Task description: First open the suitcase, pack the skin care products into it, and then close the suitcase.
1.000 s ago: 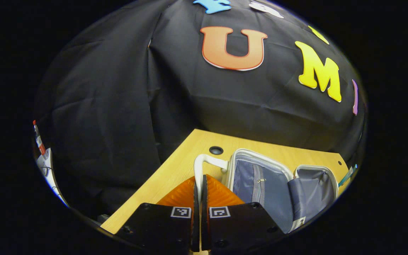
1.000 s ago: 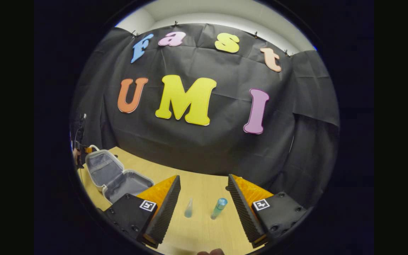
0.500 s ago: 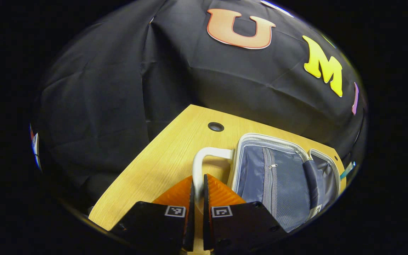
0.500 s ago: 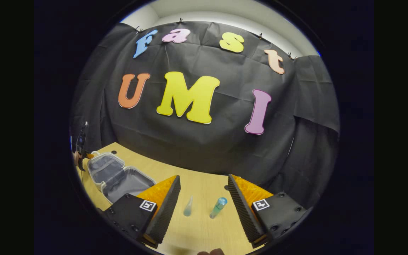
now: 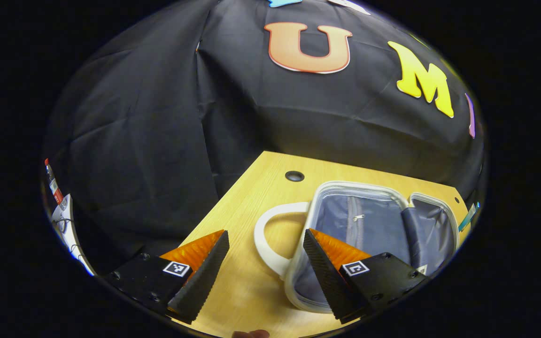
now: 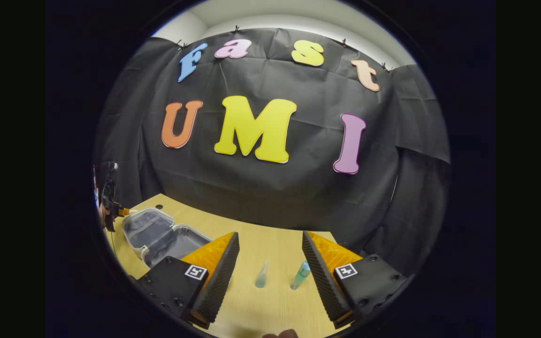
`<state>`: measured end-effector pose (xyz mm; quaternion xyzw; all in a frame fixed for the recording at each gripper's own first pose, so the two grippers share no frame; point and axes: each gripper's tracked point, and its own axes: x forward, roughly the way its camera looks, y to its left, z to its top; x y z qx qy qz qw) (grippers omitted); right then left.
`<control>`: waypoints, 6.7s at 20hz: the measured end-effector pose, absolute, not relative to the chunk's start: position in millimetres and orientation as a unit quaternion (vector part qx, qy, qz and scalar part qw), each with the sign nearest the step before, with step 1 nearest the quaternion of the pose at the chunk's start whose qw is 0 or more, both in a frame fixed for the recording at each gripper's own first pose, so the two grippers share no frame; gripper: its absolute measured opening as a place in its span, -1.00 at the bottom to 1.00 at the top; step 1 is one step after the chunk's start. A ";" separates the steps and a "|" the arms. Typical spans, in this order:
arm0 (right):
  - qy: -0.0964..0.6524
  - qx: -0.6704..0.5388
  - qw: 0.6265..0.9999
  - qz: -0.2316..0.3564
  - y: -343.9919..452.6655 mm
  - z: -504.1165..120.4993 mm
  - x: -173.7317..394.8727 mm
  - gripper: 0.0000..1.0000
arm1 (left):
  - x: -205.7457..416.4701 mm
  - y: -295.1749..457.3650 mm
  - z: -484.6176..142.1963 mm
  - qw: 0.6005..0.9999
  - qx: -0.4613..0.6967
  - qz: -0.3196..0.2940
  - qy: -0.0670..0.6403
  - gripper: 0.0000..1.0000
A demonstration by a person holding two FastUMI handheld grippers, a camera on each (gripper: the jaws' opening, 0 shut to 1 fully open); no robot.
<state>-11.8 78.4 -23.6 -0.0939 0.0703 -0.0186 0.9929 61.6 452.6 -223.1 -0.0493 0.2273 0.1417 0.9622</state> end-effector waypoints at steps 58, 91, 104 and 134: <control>0.220 -0.043 0.974 0.017 -116.9 -184.5 33.7 0.61 | 114.4 -140.4 -263.9 0.947 -0.010 -0.151 0.282 -0.17; 0.288 0.047 0.953 0.088 8.7 -164.1 30.5 -0.31 | 47.2 152.1 -309.8 0.897 -0.011 -0.001 0.442 -0.18; 0.299 0.032 0.938 0.172 95.0 -136.4 0.1 -0.31 | 75.1 147.6 -325.5 0.884 0.028 0.021 0.467 -0.18; 0.482 0.025 0.853 0.197 320.2 -315.4 75.6 -0.36 | -63.4 268.2 -235.2 0.922 -0.103 0.112 0.357 0.98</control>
